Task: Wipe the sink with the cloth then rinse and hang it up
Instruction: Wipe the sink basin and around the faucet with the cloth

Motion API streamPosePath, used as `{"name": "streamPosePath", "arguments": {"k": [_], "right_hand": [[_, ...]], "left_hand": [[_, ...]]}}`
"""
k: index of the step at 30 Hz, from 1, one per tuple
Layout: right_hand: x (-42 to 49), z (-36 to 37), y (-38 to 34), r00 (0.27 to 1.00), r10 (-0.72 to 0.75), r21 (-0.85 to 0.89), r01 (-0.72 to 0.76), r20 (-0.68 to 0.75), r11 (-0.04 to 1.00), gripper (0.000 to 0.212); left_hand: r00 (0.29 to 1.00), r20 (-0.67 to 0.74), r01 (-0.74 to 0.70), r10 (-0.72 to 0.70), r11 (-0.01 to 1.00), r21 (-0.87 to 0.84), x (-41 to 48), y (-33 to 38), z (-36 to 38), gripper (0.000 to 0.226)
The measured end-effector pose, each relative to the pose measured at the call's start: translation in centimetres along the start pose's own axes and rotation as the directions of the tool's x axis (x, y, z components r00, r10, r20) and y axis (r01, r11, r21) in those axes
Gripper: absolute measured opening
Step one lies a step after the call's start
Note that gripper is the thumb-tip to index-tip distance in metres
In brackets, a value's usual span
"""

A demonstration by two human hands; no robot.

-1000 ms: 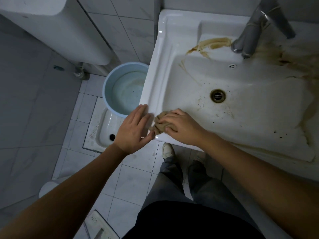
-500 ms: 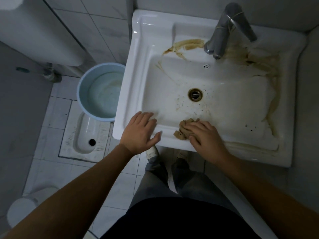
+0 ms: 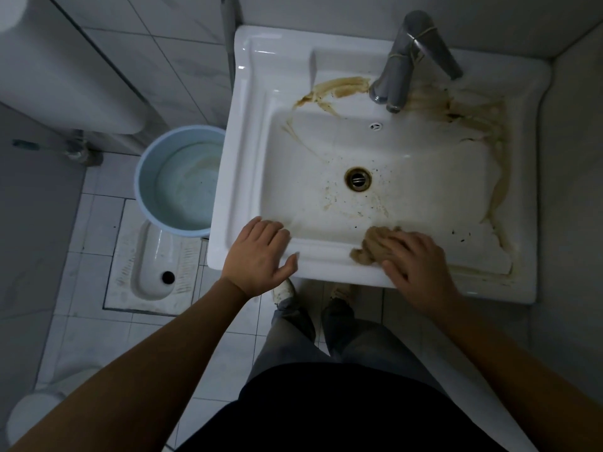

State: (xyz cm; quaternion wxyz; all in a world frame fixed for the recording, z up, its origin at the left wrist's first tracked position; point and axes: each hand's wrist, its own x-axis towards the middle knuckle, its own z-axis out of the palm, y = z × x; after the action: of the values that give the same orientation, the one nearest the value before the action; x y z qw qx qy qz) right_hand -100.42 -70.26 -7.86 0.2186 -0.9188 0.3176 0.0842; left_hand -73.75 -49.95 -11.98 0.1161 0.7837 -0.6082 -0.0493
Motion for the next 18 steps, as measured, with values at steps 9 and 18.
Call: {"name": "streamPosePath", "arguments": {"k": [9,18], "right_hand": [[0.4,0.9,-4.7,0.998,0.069,-0.001,-0.069,-0.009,0.998,0.043],[-0.4,1.8,-6.1,0.997,-0.041,0.075,0.046,-0.070,0.996,0.038]], "left_hand": [[1.000,0.030,0.000,-0.001,1.000,0.019,0.0,0.0,-0.1,0.040],[0.999,0.043,-0.009,0.009,1.000,-0.011,0.2,0.1,-0.3,0.041]]}}
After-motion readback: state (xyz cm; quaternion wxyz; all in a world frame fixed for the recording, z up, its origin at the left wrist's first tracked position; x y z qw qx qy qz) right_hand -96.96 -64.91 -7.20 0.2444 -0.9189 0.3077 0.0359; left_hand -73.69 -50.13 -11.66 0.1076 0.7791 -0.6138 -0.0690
